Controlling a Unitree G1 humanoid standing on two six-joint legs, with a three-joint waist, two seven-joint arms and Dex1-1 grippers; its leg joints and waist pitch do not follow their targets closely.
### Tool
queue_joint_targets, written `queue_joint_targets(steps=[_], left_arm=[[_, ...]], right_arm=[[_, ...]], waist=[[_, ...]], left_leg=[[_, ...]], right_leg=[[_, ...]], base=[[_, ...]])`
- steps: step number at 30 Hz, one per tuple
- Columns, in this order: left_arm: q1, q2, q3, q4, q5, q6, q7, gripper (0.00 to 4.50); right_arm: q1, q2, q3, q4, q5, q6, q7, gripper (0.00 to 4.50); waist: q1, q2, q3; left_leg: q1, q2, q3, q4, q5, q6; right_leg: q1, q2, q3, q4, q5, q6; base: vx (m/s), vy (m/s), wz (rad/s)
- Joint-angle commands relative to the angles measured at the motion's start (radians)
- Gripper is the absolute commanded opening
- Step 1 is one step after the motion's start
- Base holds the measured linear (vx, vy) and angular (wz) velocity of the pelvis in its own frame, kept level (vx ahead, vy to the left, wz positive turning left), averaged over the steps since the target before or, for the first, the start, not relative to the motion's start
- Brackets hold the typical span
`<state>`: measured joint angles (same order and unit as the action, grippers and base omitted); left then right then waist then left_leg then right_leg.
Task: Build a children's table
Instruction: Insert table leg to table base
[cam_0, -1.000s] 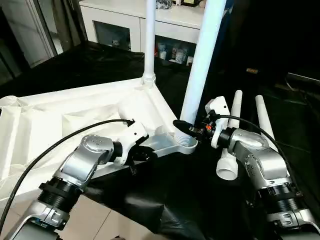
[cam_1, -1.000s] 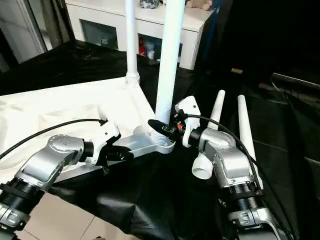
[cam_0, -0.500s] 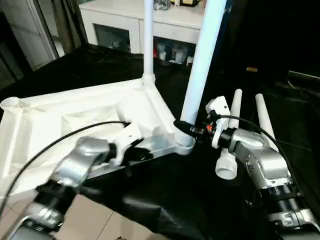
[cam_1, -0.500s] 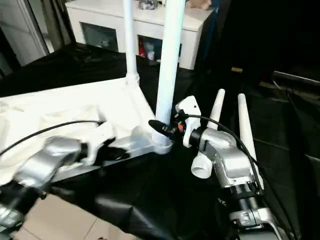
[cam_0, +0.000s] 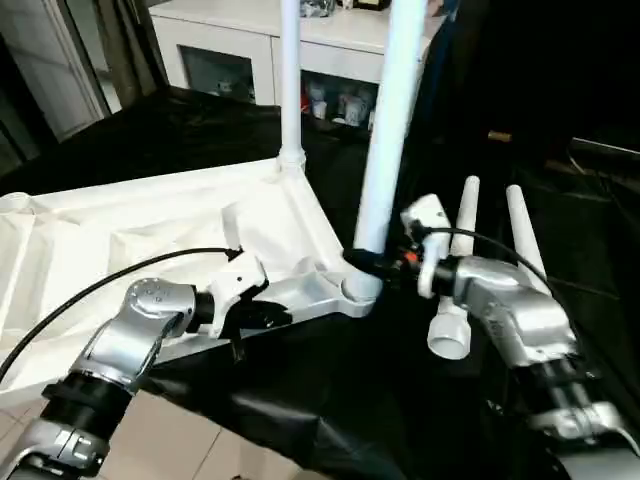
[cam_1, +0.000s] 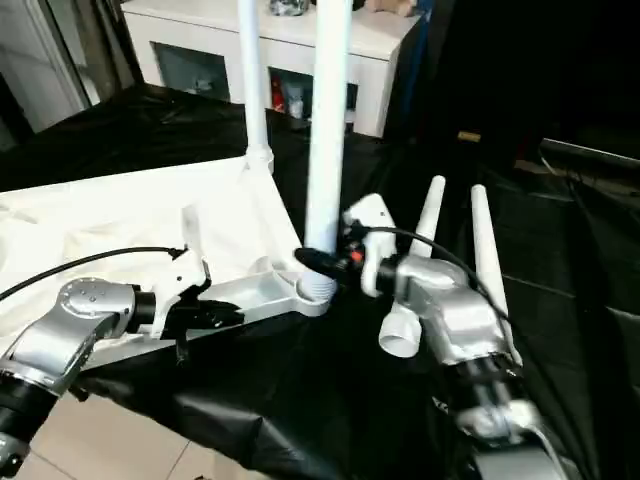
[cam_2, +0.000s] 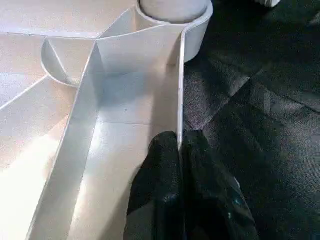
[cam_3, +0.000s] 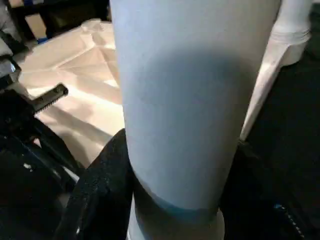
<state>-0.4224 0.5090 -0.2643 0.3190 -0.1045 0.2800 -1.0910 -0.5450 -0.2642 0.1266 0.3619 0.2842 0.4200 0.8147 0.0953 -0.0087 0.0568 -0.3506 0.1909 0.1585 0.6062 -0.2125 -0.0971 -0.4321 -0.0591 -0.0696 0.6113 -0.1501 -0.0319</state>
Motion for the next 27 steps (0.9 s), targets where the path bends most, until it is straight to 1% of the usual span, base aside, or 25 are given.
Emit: queue_joint_targets(steps=[1, 4, 7, 9, 10, 12, 13, 15, 16, 19, 20, 21, 22, 24, 25, 26, 27], left_arm=[[0.012, -0.015, 0.027, -0.017, -0.061, -0.005, -0.021, 0.0], [0.006, -0.016, 0.029, -0.008, -0.059, -0.004, -0.026, 0.0], [0.006, -0.016, 0.03, -0.008, -0.06, -0.001, -0.029, 0.0], [0.008, -0.019, 0.033, -0.011, -0.062, 0.002, -0.028, 0.0], [0.007, -0.022, 0.035, -0.011, -0.062, 0.002, -0.025, 0.0], [0.006, -0.026, 0.038, -0.011, -0.062, 0.004, -0.021, 0.0], [0.006, -0.026, 0.038, -0.011, -0.062, 0.004, -0.021, 0.0], [0.002, -0.033, 0.046, -0.009, -0.062, 0.005, -0.007, 0.0], [0.002, -0.033, 0.046, -0.009, -0.062, 0.005, -0.007, 0.0], [-0.012, -0.048, 0.062, 0.003, -0.059, 0.001, 0.022, 0.0], [-0.016, -0.051, 0.066, 0.01, -0.055, -0.004, 0.032, 0.0], [-0.021, -0.054, 0.07, 0.018, -0.051, -0.008, 0.041, 0.0], [-0.024, -0.056, 0.073, 0.024, -0.047, -0.012, 0.047, 0.0], [-0.028, -0.059, 0.076, 0.033, -0.042, -0.021, 0.055, 0.0], [-0.034, -0.061, 0.078, 0.042, -0.037, -0.026, 0.06, 0.0], [-0.034, -0.061, 0.078, 0.042, -0.037, -0.026, 0.06, 0.0], [-0.035, -0.061, 0.078, 0.043, -0.036, -0.027, 0.061, 0.0]], right_arm=[[-0.002, -0.006, 0.022, 0.023, -0.018, 0.014, 0.013, 1.91], [-0.009, -0.007, 0.037, 0.025, -0.022, 0.03, 0.031, 1.91], [-0.014, -0.004, 0.037, 0.04, -0.024, 0.023, 0.029, 1.91], [-0.017, 0.01, 0.015, 0.065, -0.018, -0.004, 0.012, 1.91], [-0.017, 0.018, 0.0, 0.077, -0.011, -0.016, 0.003, 1.91], [-0.012, 0.028, -0.032, 0.093, 0.009, -0.03, -0.006, 1.91], [-0.012, 0.028, -0.032, 0.093, 0.009, -0.03, -0.006, 1.9], [0.011, 0.041, -0.076, 0.089, 0.045, -0.033, -0.016, 1.9], [0.011, 0.041, -0.076, 0.089, 0.045, -0.033, -0.016, 1.9], [0.073, 0.059, -0.134, 0.065, 0.089, -0.059, -0.025, 1.9], [0.091, 0.064, -0.146, 0.059, 0.097, -0.075, -0.03, 1.9], [0.106, 0.069, -0.157, 0.053, 0.105, -0.085, -0.034, 1.9], [0.118, 0.074, -0.165, 0.05, 0.11, -0.098, -0.034, 1.9], [0.136, 0.079, -0.171, 0.046, 0.107, -0.128, -0.04, 1.9], [0.157, 0.086, -0.176, 0.041, 0.103, -0.165, -0.04, 1.9], [0.157, 0.086, -0.176, 0.041, 0.103, -0.165, -0.04, 1.9], [0.16, 0.088, -0.177, 0.04, 0.104, -0.169, -0.041, 1.9]], waist=[[0.007, -0.016, -0.065], [0.005, -0.018, -0.066], [0.006, -0.018, -0.067], [0.005, -0.016, -0.066], [0.004, -0.018, -0.066], [0.003, -0.018, -0.066], [0.003, -0.017, -0.065], [0.002, -0.017, -0.066], [0.004, -0.018, -0.067], [0.007, -0.016, -0.069], [0.01, -0.018, -0.068], [0.012, -0.013, -0.069], [0.012, -0.015, -0.07], [0.014, -0.016, -0.068], [0.016, -0.011, -0.067], [0.015, -0.014, -0.067], [0.018, -0.014, -0.067]], left_leg=[[-0.009, 0.023, 0.0, -0.074, -0.112, 0.038], [-0.011, 0.023, 0.0, -0.074, -0.105, 0.039], [-0.01, 0.022, 0.002, -0.073, -0.099, 0.042], [-0.01, 0.022, 0.001, -0.074, -0.103, 0.04], [-0.01, 0.022, 0.002, -0.073, -0.105, 0.039], [-0.01, 0.022, 0.001, -0.074, -0.106, 0.039], [-0.009, 0.022, 0.001, -0.074, -0.113, 0.04], [-0.009, 0.022, 0.001, -0.074, -0.115, 0.04], [-0.009, 0.023, 0.001, -0.075, -0.108, 0.042], [-0.008, 0.024, 0.002, -0.074, -0.099, 0.047], [-0.009, 0.024, 0.003, -0.074, -0.099, 0.051], [-0.008, 0.025, 0.002, -0.074, -0.1, 0.048], [-0.008, 0.024, 0.003, -0.075, -0.098, 0.048], [-0.008, 0.024, 0.004, -0.075, -0.108, 0.048], [-0.007, 0.023, 0.004, -0.075, -0.116, 0.045], [-0.007, 0.022, 0.005, -0.075, -0.118, 0.046], [-0.007, 0.023, 0.004, -0.076, -0.12, 0.045]], right_leg=[[0.065, -0.078, 0.046, -0.087, -0.455, -0.077], [0.067, -0.077, 0.047, -0.083, -0.432, -0.078], [0.067, -0.077, 0.048, -0.083, -0.422, -0.083], [0.067, -0.077, 0.047, -0.084, -0.432, -0.084], [0.067, -0.079, 0.047, -0.085, -0.438, -0.083], [0.068, -0.078, 0.047, -0.085, -0.442, -0.081], [0.066, -0.078, 0.046, -0.087, -0.452, -0.081], [0.066, -0.078, 0.046, -0.088, -0.457, -0.08], [0.067, -0.078, 0.047, -0.086, -0.446, -0.08], [0.066, -0.078, 0.048, -0.083, -0.413, -0.09], [0.067, -0.078, 0.048, -0.085, -0.409, -0.09], [0.066, -0.079, 0.047, -0.083, -0.411, -0.092], [0.067, -0.077, 0.046, -0.083, -0.407, -0.093], [0.065, -0.078, 0.047, -0.086, -0.419, -0.091], [0.064, -0.079, 0.046, -0.088, -0.441, -0.086], [0.064, -0.079, 0.046, -0.091, -0.451, -0.079], [0.064, -0.079, 0.046, -0.092, -0.463, -0.073]], base=[[0.0, 0.0, 0.0], [0.0, 0.0, 0.0], [0.0, 0.0, 0.0], [0.0, 0.0, 0.0], [0.0, 0.0, 0.0], [0.0, 0.0, 0.0], [0.0, 0.0, 0.0], [0.0, 0.0, 0.0], [0.0, 0.0, 0.0], [0.0, 0.0, 0.0], [0.0, 0.0, 0.0], [0.0, 0.0, 0.0], [0.0, 0.0, 0.0], [0.0, 0.0, 0.0], [0.0, 0.0, 0.0], [0.0, 0.0, 0.0], [0.0, 0.0, 0.0]])
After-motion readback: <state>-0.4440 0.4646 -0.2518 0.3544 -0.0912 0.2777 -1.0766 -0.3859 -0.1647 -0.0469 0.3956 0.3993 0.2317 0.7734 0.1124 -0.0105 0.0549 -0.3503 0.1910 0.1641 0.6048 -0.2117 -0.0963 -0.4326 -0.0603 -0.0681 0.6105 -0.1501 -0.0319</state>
